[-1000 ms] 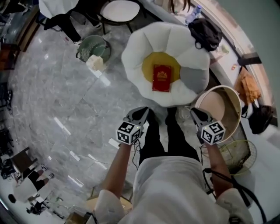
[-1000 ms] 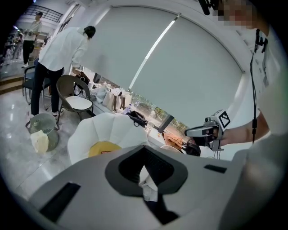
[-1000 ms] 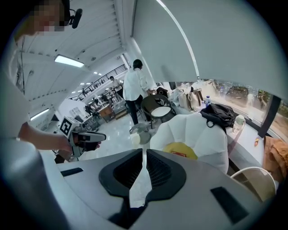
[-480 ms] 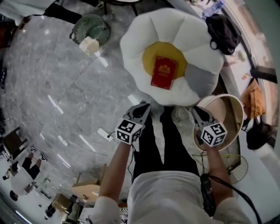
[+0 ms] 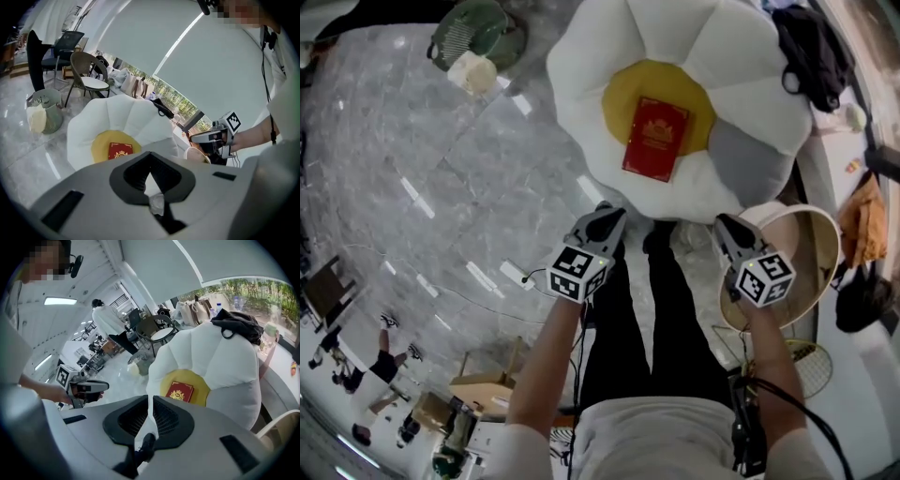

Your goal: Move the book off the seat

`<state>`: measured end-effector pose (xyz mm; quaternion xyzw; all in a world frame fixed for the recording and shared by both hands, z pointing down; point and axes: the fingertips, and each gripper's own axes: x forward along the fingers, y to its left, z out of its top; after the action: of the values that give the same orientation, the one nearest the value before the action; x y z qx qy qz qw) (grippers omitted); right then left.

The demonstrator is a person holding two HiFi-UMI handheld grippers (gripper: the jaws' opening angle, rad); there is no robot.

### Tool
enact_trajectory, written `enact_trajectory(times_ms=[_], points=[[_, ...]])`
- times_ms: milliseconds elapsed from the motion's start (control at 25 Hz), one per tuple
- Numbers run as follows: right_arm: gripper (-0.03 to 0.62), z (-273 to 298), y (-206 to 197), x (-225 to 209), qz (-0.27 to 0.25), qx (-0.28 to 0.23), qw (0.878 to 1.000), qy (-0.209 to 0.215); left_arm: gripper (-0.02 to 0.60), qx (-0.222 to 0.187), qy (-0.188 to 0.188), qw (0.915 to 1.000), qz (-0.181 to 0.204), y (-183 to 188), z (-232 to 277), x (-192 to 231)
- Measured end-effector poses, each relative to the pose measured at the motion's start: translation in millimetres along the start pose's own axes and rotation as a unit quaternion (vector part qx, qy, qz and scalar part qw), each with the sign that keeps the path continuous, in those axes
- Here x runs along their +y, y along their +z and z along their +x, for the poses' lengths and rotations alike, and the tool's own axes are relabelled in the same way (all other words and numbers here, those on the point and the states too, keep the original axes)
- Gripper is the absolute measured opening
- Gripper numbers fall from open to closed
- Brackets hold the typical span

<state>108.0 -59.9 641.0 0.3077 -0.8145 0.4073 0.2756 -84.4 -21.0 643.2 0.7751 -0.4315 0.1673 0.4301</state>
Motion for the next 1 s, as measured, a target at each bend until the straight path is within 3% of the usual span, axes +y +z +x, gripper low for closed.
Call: enact_trajectory(times_ms=[680, 1000], points=[[0.052, 126, -85, -70, 0.004, 0.055, 0.998, 0.017, 0.005, 0.035, 0.015, 0.9993, -0.001, -84, 103, 84], [0.052, 188, -120, -100, 0.052, 0.058, 0.997, 0.018, 0.019, 0.065, 0.018, 0.9976, -0.015, -127, 147, 128]])
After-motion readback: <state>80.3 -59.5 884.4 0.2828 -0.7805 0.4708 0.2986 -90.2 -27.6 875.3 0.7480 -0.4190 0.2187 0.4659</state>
